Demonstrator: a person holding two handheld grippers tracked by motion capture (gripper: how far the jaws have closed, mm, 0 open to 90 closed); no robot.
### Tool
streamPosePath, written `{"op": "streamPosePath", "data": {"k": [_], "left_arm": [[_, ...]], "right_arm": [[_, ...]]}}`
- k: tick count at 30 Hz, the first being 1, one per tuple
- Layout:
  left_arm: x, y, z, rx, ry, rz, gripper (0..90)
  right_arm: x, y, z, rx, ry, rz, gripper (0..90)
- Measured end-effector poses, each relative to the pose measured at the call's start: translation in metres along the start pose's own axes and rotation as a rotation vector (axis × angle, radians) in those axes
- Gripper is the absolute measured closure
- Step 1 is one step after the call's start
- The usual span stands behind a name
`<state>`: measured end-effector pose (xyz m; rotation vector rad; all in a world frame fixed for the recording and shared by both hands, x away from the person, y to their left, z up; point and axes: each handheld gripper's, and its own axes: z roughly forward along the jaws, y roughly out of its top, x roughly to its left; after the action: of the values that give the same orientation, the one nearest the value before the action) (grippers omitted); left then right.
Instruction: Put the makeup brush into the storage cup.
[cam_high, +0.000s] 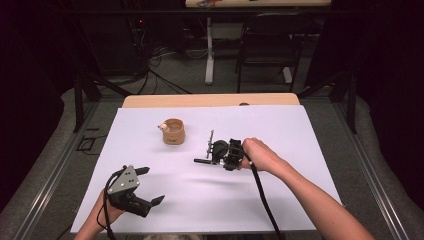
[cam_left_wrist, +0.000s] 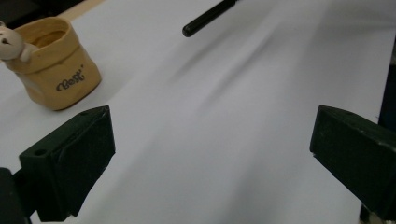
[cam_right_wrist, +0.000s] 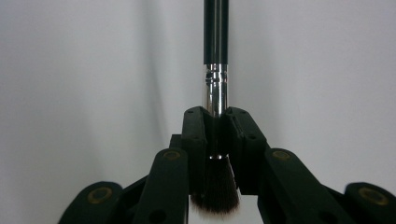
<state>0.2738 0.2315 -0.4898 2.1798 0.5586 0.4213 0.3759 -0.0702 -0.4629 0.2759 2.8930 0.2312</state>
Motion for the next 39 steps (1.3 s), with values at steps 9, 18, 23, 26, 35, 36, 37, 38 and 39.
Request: {"op": "streamPosePath", "data": {"k": [9, 18, 23, 26, 35, 36, 37, 38, 39], "left_arm": [[0.010, 0.025, 0.005, 0.137, -0.044, 0.030, 0.0], [0.019, 0.043, 0.022, 0.249, -0.081, 0.052, 0.0], [0.021, 0.052, 0.033, 0.280, -0.092, 0.070, 0.0], [0.022, 0.059, 0.038, 0.295, -0.094, 0.090, 0.0], [0.028, 0.081, 0.057, 0.334, -0.121, 0.124, 0.0], [0.027, 0.083, 0.059, 0.335, -0.117, 0.133, 0.0], [0.028, 0.085, 0.061, 0.339, -0.122, 0.136, 0.0], [0.029, 0.086, 0.062, 0.341, -0.127, 0.139, 0.0], [0.029, 0.087, 0.064, 0.342, -0.129, 0.140, 0.0]], "right_arm": [[0.005, 0.000, -0.005, 0.000, -0.002, -0.028, 77.7], [0.005, 0.000, -0.012, 0.011, -0.013, -0.063, 77.7], [0.006, -0.001, -0.014, 0.011, -0.011, -0.074, 77.7], [0.006, -0.003, -0.017, 0.010, -0.017, -0.085, 77.6], [0.008, 0.000, -0.018, 0.018, -0.017, -0.146, 77.6], [0.009, 0.000, -0.018, 0.009, -0.025, -0.159, 77.6], [0.009, 0.001, -0.018, 0.001, -0.026, -0.162, 77.7], [0.010, 0.002, -0.018, 0.004, -0.024, -0.169, 77.7], [0.011, 0.002, -0.018, 0.003, -0.028, -0.177, 77.7]]}}
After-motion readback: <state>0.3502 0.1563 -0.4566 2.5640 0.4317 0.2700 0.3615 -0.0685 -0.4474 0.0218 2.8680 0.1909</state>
